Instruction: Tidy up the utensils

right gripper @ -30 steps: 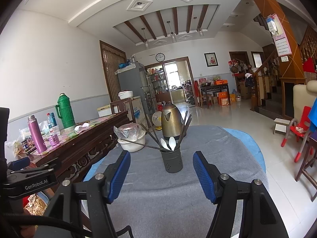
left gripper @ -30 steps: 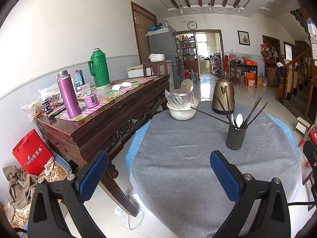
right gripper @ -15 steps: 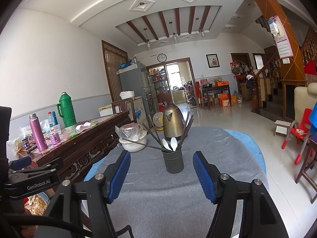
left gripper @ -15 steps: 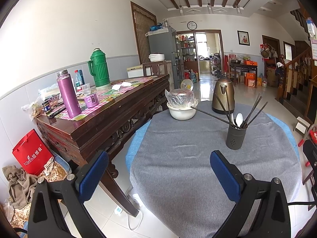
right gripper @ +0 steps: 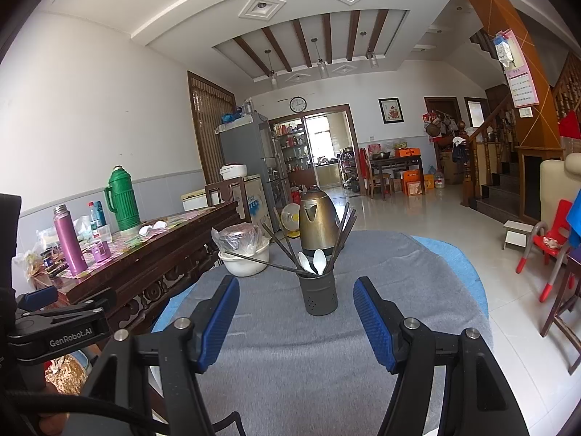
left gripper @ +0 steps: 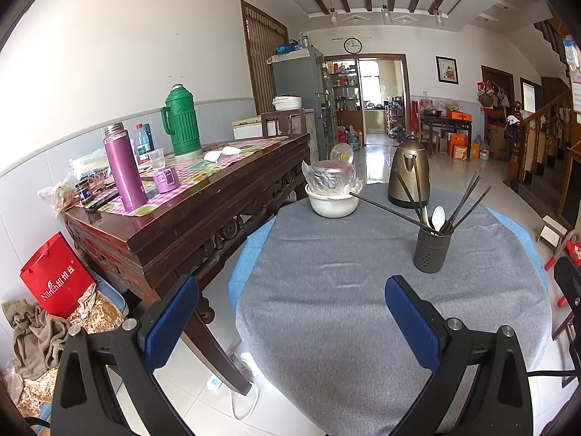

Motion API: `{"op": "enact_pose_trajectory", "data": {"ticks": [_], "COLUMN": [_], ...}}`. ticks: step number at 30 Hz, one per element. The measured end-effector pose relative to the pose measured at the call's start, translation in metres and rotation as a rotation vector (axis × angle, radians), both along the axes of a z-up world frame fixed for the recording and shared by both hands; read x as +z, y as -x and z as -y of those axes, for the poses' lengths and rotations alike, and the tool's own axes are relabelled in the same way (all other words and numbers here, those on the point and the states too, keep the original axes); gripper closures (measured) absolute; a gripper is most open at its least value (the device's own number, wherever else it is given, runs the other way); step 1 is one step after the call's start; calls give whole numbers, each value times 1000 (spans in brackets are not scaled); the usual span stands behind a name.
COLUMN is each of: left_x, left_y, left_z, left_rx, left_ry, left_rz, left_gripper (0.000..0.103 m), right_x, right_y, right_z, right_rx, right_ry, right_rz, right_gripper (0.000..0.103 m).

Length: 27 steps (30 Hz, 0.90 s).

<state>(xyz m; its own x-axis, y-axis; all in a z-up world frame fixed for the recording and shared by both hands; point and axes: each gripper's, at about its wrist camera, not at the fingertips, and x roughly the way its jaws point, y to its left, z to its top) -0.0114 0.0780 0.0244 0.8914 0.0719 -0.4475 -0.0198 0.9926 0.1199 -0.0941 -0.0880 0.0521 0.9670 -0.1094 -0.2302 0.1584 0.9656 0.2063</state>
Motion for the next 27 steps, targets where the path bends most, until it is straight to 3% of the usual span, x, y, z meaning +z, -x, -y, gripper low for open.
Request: {"op": "enact_pose_trajectory", "data": {"ticks": [15,27], "left_x": [-12,-26], "left_y": [-24,-88], "left_z": [6,6], "left_rx": [-11,30], "left_ry": [30,52], "left_rz": [-37,-91], "left_gripper": [1,1], "right_x": [7,9], "right_y": [-19,-74], "right_z": [16,20], "right_rx": [-13,-6], "right_ry": [21,96], "right_rz": [-37,-88], "right_gripper": [34,34]}}
